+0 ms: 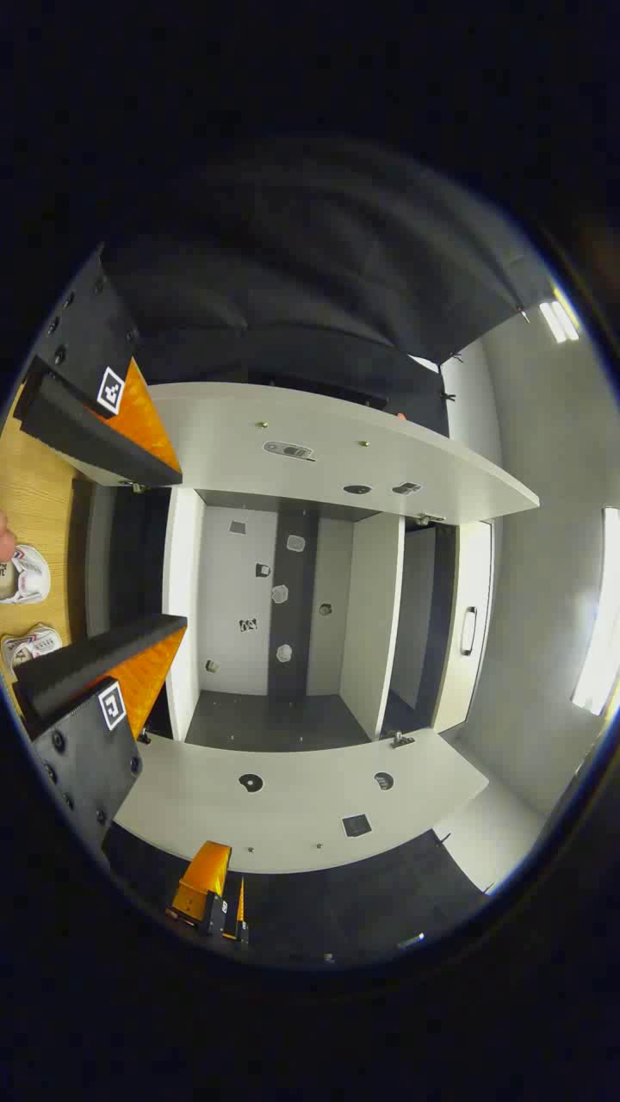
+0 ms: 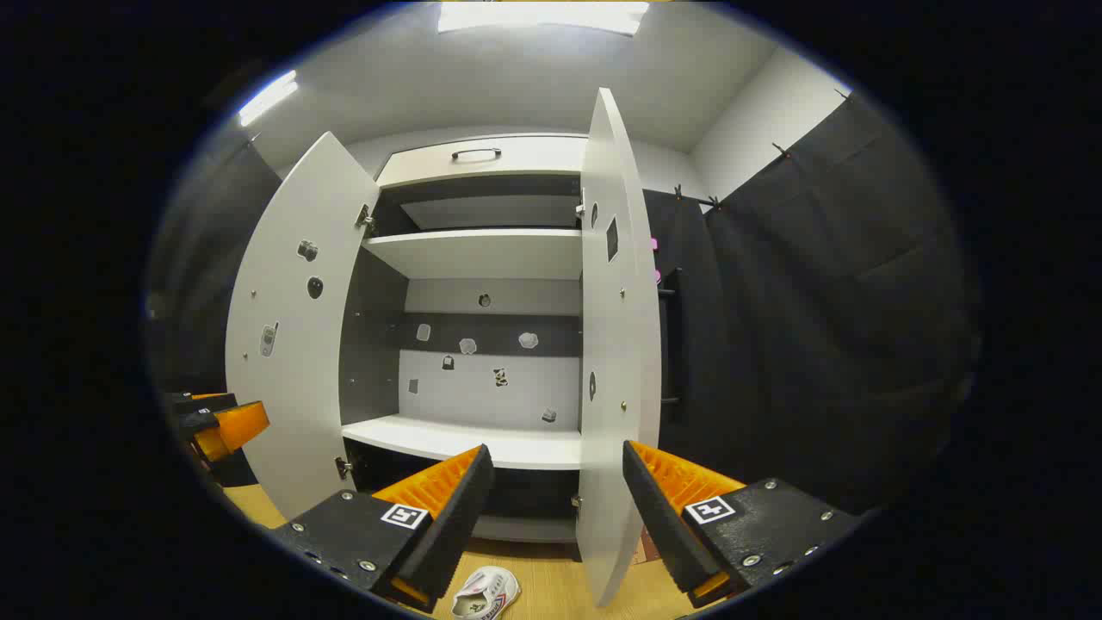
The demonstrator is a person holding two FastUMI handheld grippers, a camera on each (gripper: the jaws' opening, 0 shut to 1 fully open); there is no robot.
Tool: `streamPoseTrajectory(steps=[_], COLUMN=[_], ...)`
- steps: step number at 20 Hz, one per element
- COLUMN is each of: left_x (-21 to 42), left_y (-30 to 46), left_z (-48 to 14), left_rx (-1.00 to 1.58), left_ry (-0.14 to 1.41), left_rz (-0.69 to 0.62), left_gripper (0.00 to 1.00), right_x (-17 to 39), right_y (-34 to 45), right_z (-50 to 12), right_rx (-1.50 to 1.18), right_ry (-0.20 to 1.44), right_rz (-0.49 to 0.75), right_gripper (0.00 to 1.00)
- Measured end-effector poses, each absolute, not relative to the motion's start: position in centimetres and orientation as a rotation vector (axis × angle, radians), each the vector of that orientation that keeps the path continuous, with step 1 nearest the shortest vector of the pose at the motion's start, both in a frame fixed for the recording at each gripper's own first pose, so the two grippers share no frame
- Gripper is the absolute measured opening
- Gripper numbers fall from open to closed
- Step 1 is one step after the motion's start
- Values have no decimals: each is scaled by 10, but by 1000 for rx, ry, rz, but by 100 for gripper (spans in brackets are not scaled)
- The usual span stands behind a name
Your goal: Grab one shoe with the right hand and put it into the shoe cabinet, grab the other shoe with the left hand and put it into the shoe cabinet; then close the right door with the right hand and the left door with the left hand.
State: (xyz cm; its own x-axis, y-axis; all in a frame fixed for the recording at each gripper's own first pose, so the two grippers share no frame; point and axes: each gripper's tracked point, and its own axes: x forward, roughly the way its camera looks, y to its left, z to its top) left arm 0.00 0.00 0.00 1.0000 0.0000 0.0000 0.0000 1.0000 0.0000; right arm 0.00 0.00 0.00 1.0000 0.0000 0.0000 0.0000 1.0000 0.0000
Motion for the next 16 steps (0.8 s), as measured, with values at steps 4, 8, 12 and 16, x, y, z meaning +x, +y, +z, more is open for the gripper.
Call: streamPoseTrajectory(steps=[4,8,12,16], left_x=[1,3,6,6], left_y=[-1,-3,-5,-6], left_z=[1,2,3,1], left_rx=[6,18,12,10], left_ry=[-2,-4,-4,0], left_rz=[-2,-6,-12,-15], left_gripper=[96,96,96,96], right_x=[1,4,5,12], right_y=[3,4,6,14], right_z=[1,2,5,8], right_rx=[4,7,2,-7], right_ry=[-6,-8,-16,-24], right_rz=[5,5,6,28], right_gripper=[93,93,93,93])
